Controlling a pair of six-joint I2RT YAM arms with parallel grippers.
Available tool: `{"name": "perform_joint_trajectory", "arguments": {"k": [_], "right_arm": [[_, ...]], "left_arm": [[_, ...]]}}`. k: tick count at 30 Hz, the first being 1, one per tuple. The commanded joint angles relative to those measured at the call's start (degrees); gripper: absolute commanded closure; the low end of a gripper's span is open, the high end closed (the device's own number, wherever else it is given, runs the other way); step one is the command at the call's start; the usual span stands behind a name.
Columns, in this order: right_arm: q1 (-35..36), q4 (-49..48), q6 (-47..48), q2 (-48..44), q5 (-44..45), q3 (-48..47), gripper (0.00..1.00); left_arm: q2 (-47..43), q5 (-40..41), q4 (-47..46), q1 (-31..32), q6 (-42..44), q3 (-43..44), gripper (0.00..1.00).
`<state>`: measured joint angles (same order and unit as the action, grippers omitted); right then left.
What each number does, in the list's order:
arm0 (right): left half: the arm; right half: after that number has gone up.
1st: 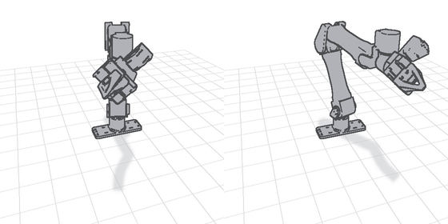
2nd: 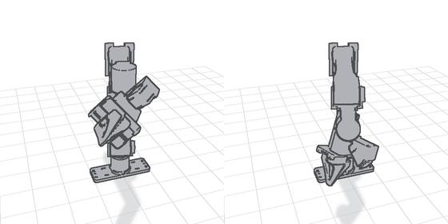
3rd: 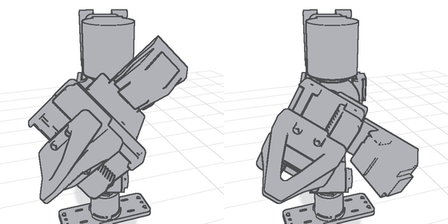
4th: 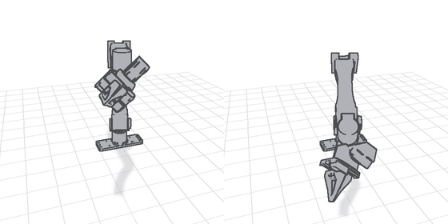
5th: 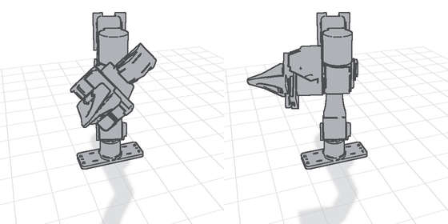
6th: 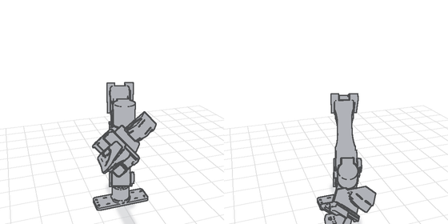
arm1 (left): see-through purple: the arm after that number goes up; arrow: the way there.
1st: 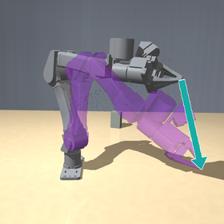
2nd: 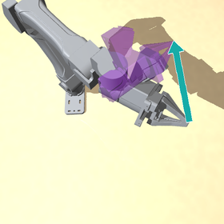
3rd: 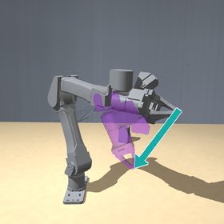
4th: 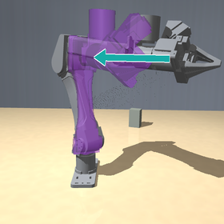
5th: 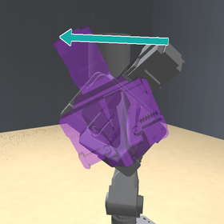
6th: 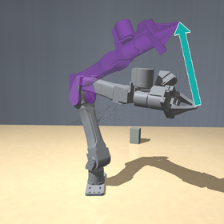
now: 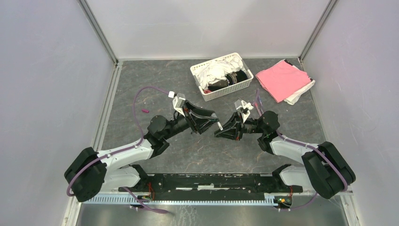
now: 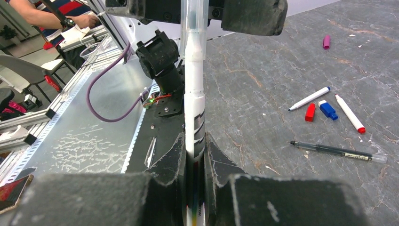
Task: Insert the pens into the pen caps
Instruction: Move the pen cap to the pen.
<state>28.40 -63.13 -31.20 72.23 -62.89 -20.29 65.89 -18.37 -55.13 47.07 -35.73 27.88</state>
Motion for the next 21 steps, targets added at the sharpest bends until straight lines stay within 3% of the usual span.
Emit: {"name": "perform_joint_trajectory", "arguments": {"k": [1, 12, 17, 21], "right_arm": [[0.3, -1.9, 0.5, 0.3, -0.7, -1.1, 1.00], [0.3, -1.6, 0.5, 0.3, -0.9, -1.2, 1.00], [0.3, -1.6, 0.5, 0.4, -0.9, -1.2, 1.00], [0.3, -1.5, 0.5, 0.3, -0.9, -1.2, 1.00]], "left_arm": [[0.3, -0.7, -3.3, 0.3, -1.4, 2.0, 0.36], [-0.1, 0.7, -2.5, 0.3, -1.7, 2.0, 0.40], [0.1, 0.3, -2.3, 0.3, -1.8, 2.3, 0.47], [0.5, 0.0, -1.9, 0.3, -1.8, 2.6, 0.62]]}}
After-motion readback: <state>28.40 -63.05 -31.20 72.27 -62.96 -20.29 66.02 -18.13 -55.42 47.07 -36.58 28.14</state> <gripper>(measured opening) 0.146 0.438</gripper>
